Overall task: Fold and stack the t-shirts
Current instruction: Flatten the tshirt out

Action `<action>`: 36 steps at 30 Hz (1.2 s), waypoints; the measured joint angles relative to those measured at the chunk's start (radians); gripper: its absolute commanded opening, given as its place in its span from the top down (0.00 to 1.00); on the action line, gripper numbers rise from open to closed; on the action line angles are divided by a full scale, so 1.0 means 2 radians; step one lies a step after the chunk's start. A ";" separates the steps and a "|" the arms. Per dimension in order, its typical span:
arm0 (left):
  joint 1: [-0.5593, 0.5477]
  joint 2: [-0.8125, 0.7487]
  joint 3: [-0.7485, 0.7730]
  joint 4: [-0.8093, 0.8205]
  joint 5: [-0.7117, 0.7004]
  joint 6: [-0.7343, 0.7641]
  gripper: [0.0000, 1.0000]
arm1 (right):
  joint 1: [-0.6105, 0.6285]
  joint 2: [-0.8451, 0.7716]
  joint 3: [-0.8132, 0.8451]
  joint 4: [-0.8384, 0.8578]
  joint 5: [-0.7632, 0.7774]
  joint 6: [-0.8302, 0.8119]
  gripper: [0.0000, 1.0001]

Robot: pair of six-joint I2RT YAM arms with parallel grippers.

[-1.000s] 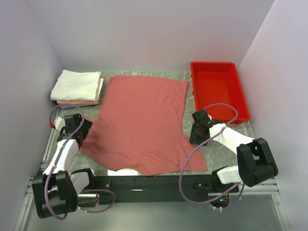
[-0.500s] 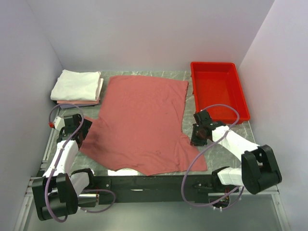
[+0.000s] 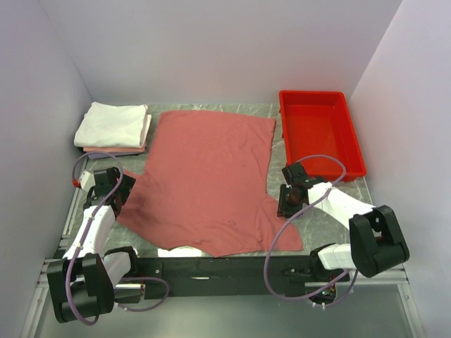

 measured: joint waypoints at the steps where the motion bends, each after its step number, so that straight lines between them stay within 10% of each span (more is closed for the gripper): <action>1: 0.000 0.000 0.000 0.000 0.001 0.000 0.01 | 0.000 0.006 0.000 0.001 0.000 -0.002 0.77; 4: 0.000 0.000 0.000 0.000 0.002 0.000 0.01 | 0.000 0.010 -0.001 0.001 -0.004 -0.004 1.00; 15: 0.000 0.003 -0.005 0.006 0.006 0.001 0.01 | 0.078 -0.050 0.027 -0.029 0.012 0.024 1.00; 28: 0.000 0.011 -0.010 0.007 0.006 0.003 0.01 | 0.348 0.138 0.160 -0.075 0.120 0.150 0.53; 36: 0.000 0.011 -0.010 0.009 0.006 0.010 0.00 | 0.374 0.124 0.203 -0.104 0.146 0.170 0.42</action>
